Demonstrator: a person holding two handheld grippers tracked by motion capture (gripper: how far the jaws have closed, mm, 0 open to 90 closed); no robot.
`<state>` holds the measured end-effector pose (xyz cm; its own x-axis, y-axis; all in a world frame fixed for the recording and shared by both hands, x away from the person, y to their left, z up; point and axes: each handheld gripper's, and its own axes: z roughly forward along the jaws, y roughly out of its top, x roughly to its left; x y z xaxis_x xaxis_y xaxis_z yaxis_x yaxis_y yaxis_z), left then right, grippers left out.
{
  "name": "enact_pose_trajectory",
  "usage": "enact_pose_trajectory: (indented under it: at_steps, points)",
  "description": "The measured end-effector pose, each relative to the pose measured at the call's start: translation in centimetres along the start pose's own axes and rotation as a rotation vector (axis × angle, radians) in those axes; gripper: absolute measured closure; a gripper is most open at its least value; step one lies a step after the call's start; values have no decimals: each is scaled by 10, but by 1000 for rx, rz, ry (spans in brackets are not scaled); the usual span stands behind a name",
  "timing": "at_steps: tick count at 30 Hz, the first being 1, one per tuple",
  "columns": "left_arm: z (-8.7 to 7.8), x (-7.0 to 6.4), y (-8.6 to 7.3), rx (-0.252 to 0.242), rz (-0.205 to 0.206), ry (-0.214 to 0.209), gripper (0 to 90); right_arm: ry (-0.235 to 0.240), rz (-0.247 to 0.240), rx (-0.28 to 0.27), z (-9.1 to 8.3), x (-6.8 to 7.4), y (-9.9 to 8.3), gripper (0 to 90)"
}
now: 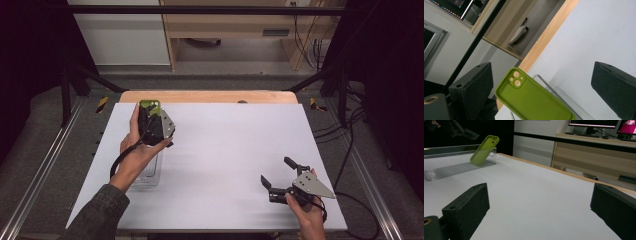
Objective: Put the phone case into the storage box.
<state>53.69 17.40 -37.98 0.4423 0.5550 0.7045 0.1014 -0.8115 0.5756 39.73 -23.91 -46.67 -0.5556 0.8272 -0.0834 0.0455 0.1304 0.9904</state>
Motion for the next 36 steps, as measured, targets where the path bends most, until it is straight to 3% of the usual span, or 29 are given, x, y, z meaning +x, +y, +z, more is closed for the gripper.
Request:
enact_pose_trajectory:
  at_steps: [6, 14, 23, 36]
  points:
    - [-5, -1, 1, -5, 4, 7, 37, 0, 0, -1, 0, 0, 0, 23]
    - [-14, -5, 3, -31, -29, -20, 37, -1, -1, -1, 0, 0, 0, 23]
    - [-26, -6, 4, -85, -136, -66, 37, 2, -3, -3, 0, 1, 0, 23]
    - [-36, -3, 1, -133, -246, -120, 28, 2, -1, -4, -1, 1, 0, 23]
